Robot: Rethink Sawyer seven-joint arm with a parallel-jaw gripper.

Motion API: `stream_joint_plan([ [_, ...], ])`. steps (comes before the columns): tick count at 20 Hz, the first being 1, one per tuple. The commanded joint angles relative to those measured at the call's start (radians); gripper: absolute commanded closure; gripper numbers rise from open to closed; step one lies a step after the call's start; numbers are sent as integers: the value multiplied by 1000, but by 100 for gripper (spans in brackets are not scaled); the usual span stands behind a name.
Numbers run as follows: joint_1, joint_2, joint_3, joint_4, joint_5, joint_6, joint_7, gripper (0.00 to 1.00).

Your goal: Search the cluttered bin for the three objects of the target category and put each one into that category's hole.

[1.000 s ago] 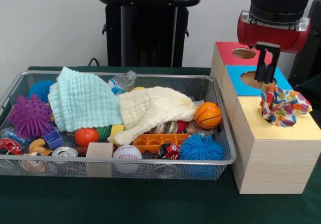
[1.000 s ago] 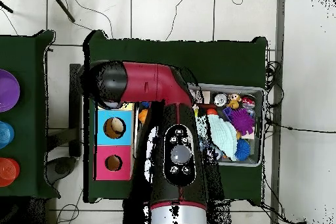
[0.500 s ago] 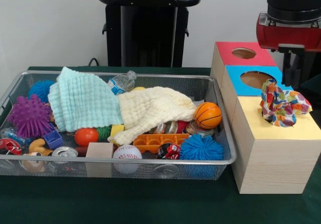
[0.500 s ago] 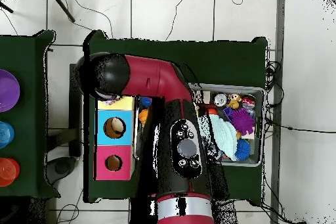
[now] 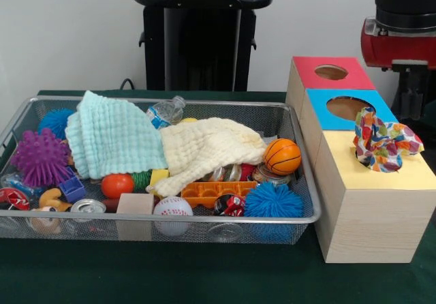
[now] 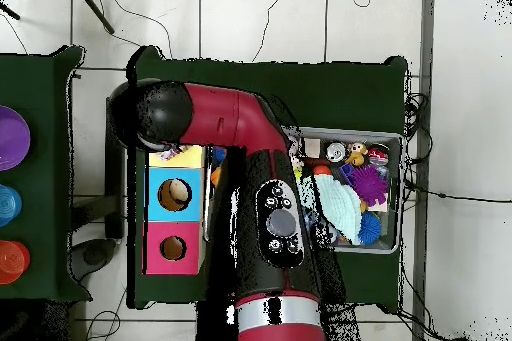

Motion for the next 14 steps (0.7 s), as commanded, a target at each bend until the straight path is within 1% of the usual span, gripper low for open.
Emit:
stream_joint_plan([
  [1,-37,16,92,139,-6,-126,6,100],
  [9,-42,-9,95,228,-28,-208,10,100],
  [14,-31,-17,82,248,-30,-222,28,100],
])
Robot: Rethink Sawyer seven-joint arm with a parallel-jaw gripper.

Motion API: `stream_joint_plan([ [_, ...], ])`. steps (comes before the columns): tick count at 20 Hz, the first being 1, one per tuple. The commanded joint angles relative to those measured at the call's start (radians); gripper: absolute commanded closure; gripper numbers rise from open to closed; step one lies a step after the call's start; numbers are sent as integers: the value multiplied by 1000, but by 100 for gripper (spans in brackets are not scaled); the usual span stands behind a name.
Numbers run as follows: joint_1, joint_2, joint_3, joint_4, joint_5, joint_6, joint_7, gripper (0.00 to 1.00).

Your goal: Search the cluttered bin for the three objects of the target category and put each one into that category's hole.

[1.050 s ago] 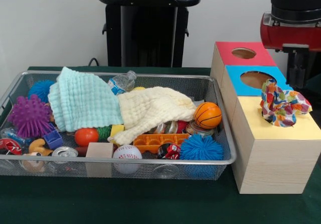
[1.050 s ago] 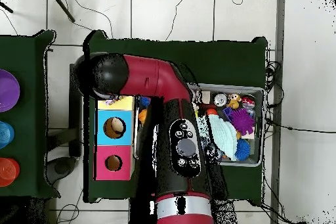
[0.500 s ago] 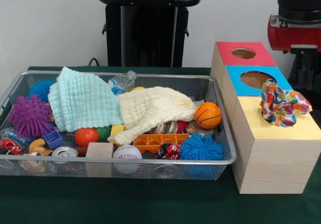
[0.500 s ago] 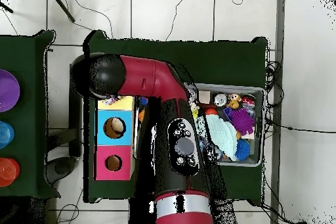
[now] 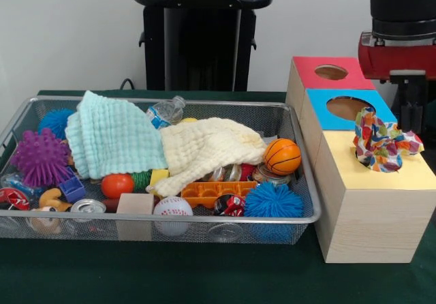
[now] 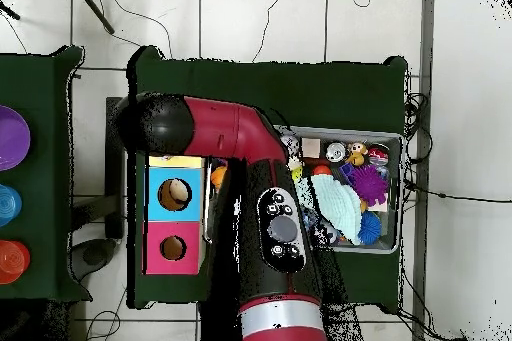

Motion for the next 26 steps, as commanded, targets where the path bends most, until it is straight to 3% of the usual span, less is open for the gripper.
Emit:
stream_joint_plan([
  [1,-13,2,58,159,-31,-32,33,100],
  [15,52,13,-4,137,-62,-37,92,100],
  [26,33,6,-2,166,-72,-69,64,100],
])
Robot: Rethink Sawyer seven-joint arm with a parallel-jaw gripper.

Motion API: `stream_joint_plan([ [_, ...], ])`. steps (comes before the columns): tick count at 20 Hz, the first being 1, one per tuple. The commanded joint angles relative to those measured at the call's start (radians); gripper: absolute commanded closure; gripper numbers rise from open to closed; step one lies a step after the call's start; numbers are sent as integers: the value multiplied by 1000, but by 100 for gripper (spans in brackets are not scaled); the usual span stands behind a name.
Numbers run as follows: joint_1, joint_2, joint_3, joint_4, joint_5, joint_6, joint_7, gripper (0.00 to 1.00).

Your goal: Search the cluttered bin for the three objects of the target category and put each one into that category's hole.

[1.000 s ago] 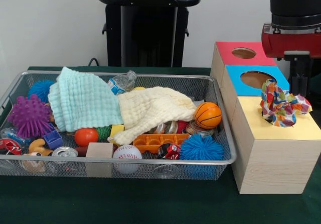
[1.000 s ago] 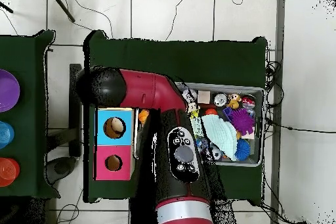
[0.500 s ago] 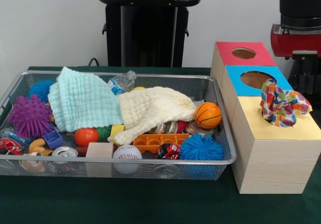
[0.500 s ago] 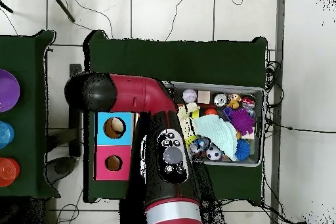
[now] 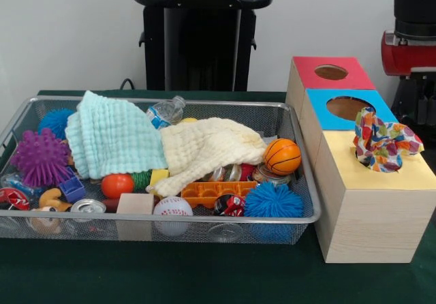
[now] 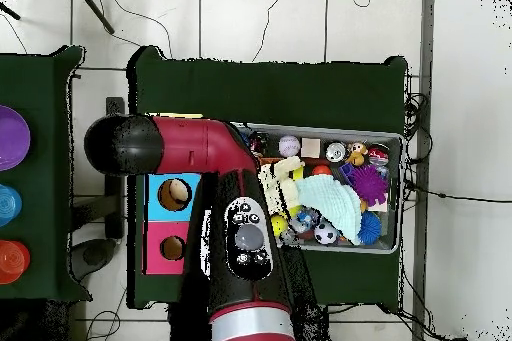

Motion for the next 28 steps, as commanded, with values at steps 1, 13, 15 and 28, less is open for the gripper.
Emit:
stream_joint_plan([
  [1,-48,12,16,128,-43,-63,50,100],
  [13,-133,-19,72,210,-49,-111,7,100],
  [15,-133,-18,71,213,-57,-119,12,100],
  [28,-117,15,99,239,-67,-226,41,100],
])
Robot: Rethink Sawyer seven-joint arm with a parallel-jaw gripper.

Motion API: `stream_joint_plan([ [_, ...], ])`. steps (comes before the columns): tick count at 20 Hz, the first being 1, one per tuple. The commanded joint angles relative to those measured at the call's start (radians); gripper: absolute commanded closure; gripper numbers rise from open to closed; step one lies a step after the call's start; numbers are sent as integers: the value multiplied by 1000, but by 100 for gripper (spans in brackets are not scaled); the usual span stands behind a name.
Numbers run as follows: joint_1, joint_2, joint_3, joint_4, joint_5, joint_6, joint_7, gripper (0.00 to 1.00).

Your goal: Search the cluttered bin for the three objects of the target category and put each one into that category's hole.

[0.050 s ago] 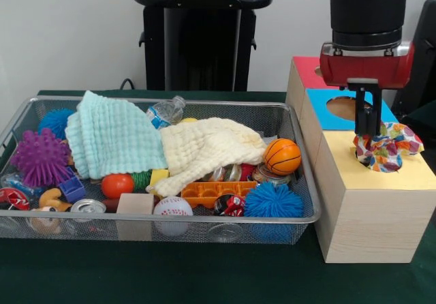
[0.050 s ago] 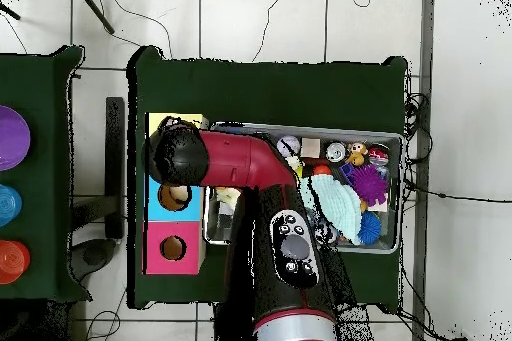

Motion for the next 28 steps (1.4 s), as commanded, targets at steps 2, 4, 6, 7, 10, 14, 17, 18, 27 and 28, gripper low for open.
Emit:
stream_joint_plan([
  [2,-32,40,96,119,-43,-72,25,100],
  [4,-45,44,103,119,-48,-78,13,100],
  [6,-54,48,110,121,-54,-89,5,100],
  [7,-56,50,112,120,-57,-92,5,100],
  [10,-56,60,116,115,-61,-101,8,100],
  [14,-47,79,107,100,-74,-118,16,100],
  [17,-48,89,101,97,-89,-154,14,100],
  [18,-47,93,98,94,-98,-170,16,100],
  [27,-28,123,72,77,-153,-303,66,100],
  [28,-22,121,65,74,-153,-299,69,100],
])
